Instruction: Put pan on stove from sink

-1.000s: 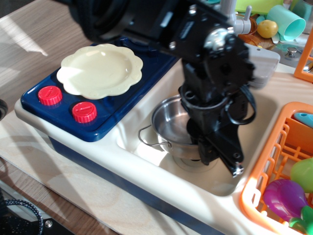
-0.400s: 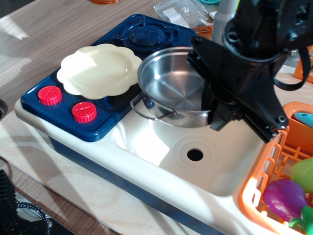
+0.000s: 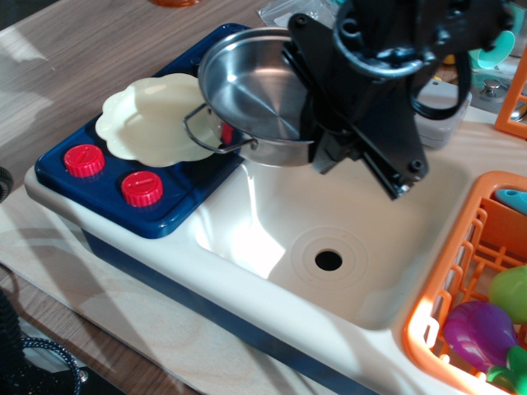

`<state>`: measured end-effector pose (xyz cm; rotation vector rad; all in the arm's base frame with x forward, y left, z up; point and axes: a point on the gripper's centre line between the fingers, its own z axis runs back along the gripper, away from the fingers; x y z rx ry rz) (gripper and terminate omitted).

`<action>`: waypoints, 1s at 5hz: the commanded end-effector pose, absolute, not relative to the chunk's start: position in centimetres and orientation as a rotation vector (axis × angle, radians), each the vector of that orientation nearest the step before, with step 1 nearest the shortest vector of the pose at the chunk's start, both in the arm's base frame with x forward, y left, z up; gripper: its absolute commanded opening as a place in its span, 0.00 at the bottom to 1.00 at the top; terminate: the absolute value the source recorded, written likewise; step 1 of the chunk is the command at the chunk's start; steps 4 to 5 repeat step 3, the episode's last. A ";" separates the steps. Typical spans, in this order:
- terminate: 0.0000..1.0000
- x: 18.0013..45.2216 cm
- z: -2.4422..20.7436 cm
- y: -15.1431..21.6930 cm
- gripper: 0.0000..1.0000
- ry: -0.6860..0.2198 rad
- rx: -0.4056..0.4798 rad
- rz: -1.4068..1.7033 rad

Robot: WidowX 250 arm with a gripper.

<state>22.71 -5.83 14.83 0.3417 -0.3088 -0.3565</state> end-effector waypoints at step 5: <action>1.00 26.7 15.6 0.9 0.00 -0.459 0.391 -0.500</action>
